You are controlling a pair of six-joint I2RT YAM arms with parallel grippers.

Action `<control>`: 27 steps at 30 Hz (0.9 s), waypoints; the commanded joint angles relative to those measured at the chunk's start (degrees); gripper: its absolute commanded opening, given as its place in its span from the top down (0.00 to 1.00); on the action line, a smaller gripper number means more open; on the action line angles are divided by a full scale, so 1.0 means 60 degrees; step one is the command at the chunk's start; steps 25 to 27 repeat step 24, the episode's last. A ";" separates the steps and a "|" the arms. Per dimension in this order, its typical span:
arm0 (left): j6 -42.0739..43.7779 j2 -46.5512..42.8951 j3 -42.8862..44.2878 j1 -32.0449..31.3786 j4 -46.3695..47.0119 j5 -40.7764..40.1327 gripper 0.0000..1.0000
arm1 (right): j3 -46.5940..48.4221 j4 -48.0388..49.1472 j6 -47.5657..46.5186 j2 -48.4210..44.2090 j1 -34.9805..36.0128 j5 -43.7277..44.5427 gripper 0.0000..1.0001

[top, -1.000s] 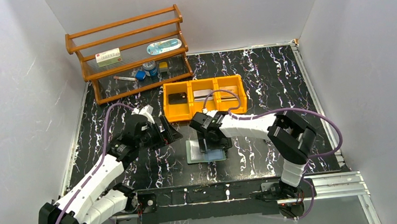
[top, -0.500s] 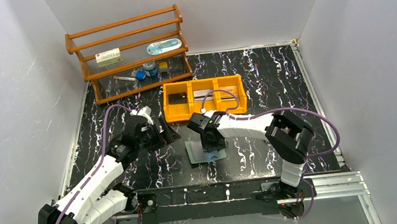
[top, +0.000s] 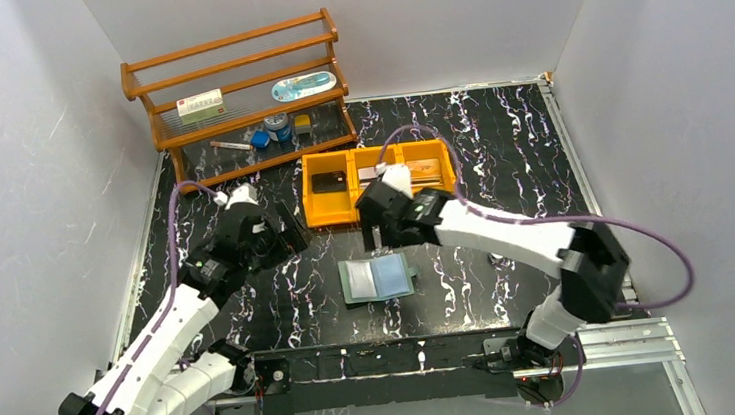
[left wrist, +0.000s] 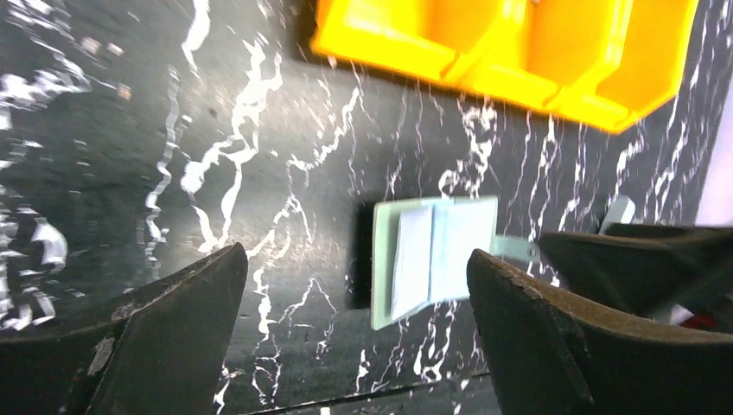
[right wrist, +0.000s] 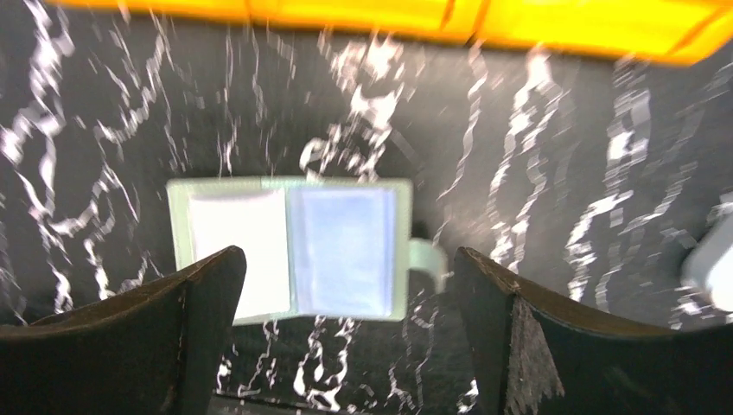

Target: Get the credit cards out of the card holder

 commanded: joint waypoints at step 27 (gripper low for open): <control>0.1704 0.0718 0.5474 0.0049 -0.3992 -0.6043 0.02 | 0.0430 0.3258 -0.4830 -0.4474 -0.5573 -0.0257 0.02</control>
